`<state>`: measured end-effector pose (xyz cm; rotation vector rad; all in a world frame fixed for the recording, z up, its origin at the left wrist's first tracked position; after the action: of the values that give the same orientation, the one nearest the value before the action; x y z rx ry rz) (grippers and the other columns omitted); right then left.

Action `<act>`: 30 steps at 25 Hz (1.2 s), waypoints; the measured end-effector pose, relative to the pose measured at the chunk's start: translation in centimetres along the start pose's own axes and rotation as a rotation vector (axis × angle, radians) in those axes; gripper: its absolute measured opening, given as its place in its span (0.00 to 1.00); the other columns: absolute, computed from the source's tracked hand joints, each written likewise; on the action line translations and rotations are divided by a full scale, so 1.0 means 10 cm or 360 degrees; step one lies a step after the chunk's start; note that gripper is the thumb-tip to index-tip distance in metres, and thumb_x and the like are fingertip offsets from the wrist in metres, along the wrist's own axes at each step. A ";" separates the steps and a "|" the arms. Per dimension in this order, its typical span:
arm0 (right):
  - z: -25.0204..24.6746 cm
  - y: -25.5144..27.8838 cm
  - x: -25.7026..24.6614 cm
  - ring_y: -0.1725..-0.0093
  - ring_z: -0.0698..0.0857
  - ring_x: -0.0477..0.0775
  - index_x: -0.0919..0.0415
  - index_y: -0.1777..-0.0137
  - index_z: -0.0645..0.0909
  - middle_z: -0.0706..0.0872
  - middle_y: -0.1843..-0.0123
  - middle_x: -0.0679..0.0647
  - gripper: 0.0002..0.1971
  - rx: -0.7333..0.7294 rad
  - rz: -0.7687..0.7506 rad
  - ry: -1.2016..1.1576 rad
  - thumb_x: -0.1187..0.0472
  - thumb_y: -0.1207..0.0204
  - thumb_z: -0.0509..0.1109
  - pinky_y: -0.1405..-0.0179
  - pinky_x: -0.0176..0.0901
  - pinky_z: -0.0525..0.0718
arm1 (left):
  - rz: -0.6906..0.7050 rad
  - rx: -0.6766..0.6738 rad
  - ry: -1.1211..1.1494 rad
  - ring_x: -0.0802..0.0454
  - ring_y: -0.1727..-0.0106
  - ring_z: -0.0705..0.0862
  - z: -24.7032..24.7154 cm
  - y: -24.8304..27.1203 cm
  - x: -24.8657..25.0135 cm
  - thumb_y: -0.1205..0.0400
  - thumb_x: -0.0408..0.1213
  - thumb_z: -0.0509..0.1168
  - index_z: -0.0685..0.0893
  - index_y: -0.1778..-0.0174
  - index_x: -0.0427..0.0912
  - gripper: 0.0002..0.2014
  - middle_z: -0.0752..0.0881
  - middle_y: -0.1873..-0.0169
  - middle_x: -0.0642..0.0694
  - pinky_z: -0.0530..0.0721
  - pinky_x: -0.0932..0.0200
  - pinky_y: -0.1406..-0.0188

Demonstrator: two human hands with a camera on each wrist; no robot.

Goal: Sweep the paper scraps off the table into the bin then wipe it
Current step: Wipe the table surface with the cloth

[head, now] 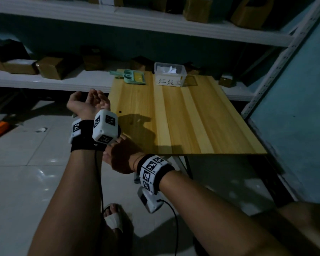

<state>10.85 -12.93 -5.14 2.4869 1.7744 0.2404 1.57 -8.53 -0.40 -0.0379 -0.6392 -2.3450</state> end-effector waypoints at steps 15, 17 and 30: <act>0.70 2.23 2.94 0.15 0.31 0.53 0.50 0.12 0.38 0.32 0.13 0.51 0.30 -0.0133 0.1296 -0.0518 0.43 0.12 0.36 0.15 0.55 0.34 | -0.0131 -0.0069 -0.0173 0.49 0.74 0.79 0.00 0.13 -0.61 0.42 0.40 0.63 0.79 0.64 0.35 0.15 0.79 0.72 0.45 0.74 0.67 0.70; 0.77 2.48 3.20 0.14 0.33 0.55 0.52 0.12 0.38 0.33 0.12 0.53 0.31 -0.0132 0.1464 -0.0576 0.43 0.13 0.36 0.16 0.54 0.34 | -0.0136 -0.0064 -0.0182 0.49 0.75 0.79 0.00 0.12 -0.65 0.42 0.40 0.63 0.79 0.65 0.36 0.13 0.79 0.74 0.45 0.74 0.68 0.71; 0.81 2.72 3.52 0.14 0.34 0.59 0.57 0.13 0.39 0.35 0.12 0.56 0.32 -0.0127 0.1734 -0.0668 0.45 0.12 0.40 0.17 0.55 0.36 | -0.0206 -0.0012 -0.0261 0.50 0.73 0.79 0.02 -0.06 -0.83 0.37 0.42 0.65 0.79 0.68 0.37 0.10 0.79 0.71 0.46 0.71 0.66 0.69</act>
<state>48.85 11.66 -6.02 2.8585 0.1587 -0.1553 7.49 -2.89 -2.14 -0.1997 -0.7318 -2.4874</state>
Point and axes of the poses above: each hand's wrist, its own y-axis away from the middle knuckle, its own z-axis out of the palm, x = y × z, the point moved 9 cm from there along -y, towards the middle knuckle
